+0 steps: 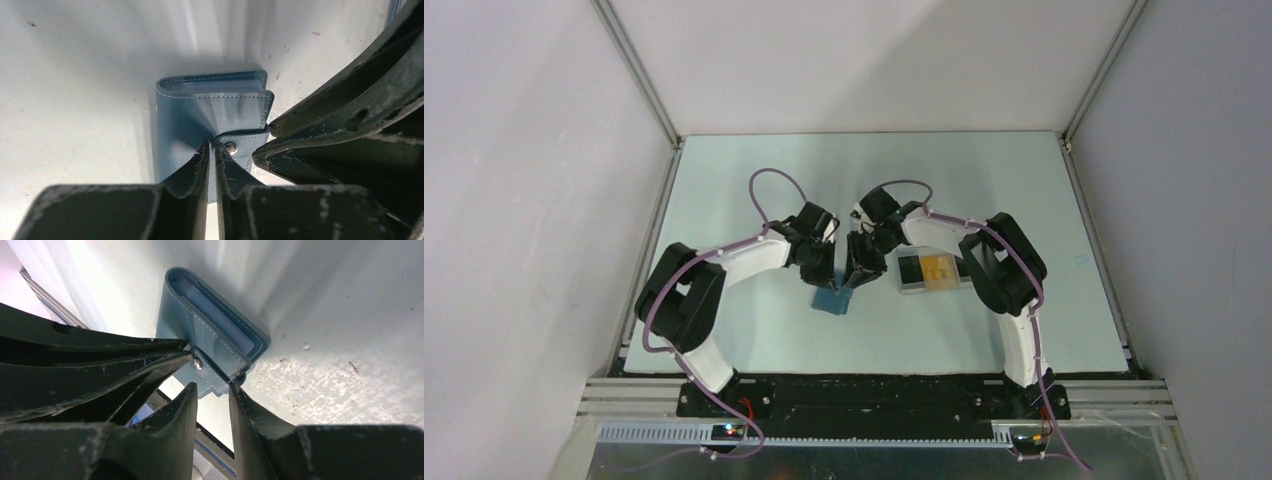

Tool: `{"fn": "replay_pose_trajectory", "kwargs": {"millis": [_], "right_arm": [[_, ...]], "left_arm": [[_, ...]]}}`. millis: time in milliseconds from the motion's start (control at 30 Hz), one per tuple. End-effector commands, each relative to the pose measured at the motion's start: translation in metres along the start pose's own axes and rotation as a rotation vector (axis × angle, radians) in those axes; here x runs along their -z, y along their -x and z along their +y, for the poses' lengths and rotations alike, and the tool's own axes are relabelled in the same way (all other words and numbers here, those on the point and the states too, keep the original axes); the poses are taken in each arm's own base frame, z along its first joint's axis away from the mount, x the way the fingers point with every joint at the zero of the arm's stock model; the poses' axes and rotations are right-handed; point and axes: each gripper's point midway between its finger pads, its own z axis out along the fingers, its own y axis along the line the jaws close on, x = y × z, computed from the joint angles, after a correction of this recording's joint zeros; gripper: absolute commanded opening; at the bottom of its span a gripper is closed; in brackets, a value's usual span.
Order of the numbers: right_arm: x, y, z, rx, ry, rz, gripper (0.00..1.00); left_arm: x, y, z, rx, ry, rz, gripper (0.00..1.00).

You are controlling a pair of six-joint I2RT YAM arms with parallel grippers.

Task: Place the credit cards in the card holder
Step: Close the card holder at the center of the board.

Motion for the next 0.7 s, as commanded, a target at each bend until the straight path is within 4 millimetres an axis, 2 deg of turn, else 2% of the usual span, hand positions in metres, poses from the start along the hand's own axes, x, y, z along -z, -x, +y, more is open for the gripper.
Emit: {"fn": "replay_pose_trajectory", "kwargs": {"millis": [0,33,167,367,667], "right_arm": [[0.002,0.01,0.013,0.037,0.016,-0.019,0.33],[0.0,0.01,0.012,0.036,0.014,-0.015,0.32],[-0.006,0.005,0.01,0.036,0.004,0.002,0.27],[-0.01,-0.001,0.008,0.038,-0.001,0.015,0.26],[-0.015,-0.001,0.004,0.031,-0.006,0.018,0.22]], "left_arm": [[0.012,-0.012,-0.001,0.005,-0.005,0.034,0.17],[0.014,-0.009,-0.003,0.013,-0.02,0.03,0.22],[0.019,-0.001,-0.01,0.044,-0.095,0.013,0.27],[0.019,-0.003,-0.012,0.063,-0.146,0.029,0.27],[0.02,-0.008,-0.027,0.074,-0.253,0.056,0.23]]}}
